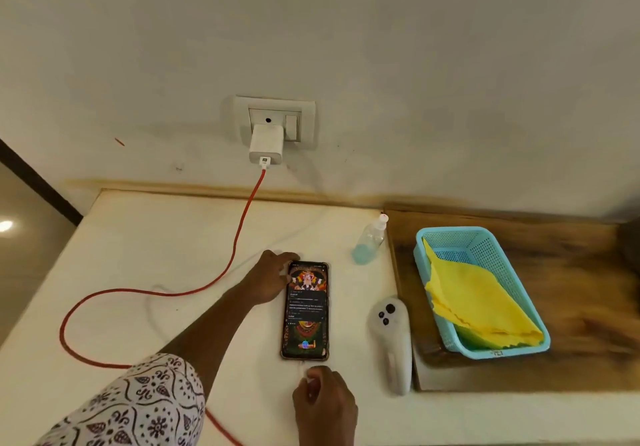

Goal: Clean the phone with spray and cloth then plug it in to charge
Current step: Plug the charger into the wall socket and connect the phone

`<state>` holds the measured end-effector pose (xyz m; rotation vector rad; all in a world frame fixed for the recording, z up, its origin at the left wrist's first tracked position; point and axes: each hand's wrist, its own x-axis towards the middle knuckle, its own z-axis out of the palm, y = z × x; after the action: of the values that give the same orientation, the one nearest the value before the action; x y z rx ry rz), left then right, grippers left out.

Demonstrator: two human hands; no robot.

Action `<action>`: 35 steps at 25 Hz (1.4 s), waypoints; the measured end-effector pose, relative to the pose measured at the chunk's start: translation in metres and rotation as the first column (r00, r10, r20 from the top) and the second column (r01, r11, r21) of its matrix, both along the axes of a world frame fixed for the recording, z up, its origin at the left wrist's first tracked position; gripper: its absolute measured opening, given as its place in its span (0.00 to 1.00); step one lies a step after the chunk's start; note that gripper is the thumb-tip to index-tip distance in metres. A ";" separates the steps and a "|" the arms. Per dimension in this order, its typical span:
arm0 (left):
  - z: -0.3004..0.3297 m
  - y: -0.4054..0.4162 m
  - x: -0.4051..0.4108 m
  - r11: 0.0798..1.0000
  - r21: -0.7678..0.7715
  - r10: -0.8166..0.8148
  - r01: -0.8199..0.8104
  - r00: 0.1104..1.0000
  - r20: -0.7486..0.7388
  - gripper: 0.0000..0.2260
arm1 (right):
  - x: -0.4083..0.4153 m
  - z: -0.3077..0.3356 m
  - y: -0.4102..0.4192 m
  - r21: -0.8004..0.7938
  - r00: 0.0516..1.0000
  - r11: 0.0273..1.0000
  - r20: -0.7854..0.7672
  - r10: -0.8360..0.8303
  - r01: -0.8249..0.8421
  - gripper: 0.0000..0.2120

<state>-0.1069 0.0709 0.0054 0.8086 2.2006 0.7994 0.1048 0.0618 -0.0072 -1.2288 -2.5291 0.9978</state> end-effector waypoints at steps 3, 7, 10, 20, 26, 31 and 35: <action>0.001 -0.003 0.004 0.998 0.038 0.050 -0.048 0.998 -0.031 0.20 | 0.002 -0.003 -0.002 0.030 0.997 0.999 -0.063 -0.035 0.037 0.22; -0.002 -0.006 0.009 0.995 0.060 0.078 -0.075 0.995 -0.063 0.20 | 0.006 -0.009 -0.003 0.016 0.989 0.998 -0.131 -0.064 0.067 0.21; -0.003 -0.007 0.010 0.995 0.067 0.086 -0.080 0.993 -0.081 0.20 | 0.006 -0.012 -0.004 0.011 0.981 0.996 -0.172 -0.090 0.093 0.19; -0.001 -0.005 0.012 0.995 0.046 0.091 -0.088 0.992 -0.081 0.19 | 0.006 -0.014 -0.010 -0.023 0.969 0.990 -0.204 -0.139 0.137 0.17; 0.000 -0.006 0.012 0.996 0.039 0.089 -0.086 0.992 -0.091 0.19 | 0.008 -0.020 -0.010 -0.001 0.970 0.992 -0.209 -0.123 0.126 0.18; 0.000 -0.005 0.012 0.996 0.030 0.086 -0.083 0.992 -0.096 0.19 | 0.009 -0.019 -0.008 0.000 0.969 0.992 -0.215 -0.120 0.123 0.18; 0.001 -0.005 0.012 0.996 0.031 0.081 -0.079 0.992 -0.095 0.19 | 0.010 -0.019 -0.008 -0.008 0.962 0.988 -0.226 -0.151 0.154 0.17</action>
<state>-0.0947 0.0655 0.0059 0.7911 2.3243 0.8473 0.1149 0.0542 -0.0267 -1.2105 -2.2286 1.0240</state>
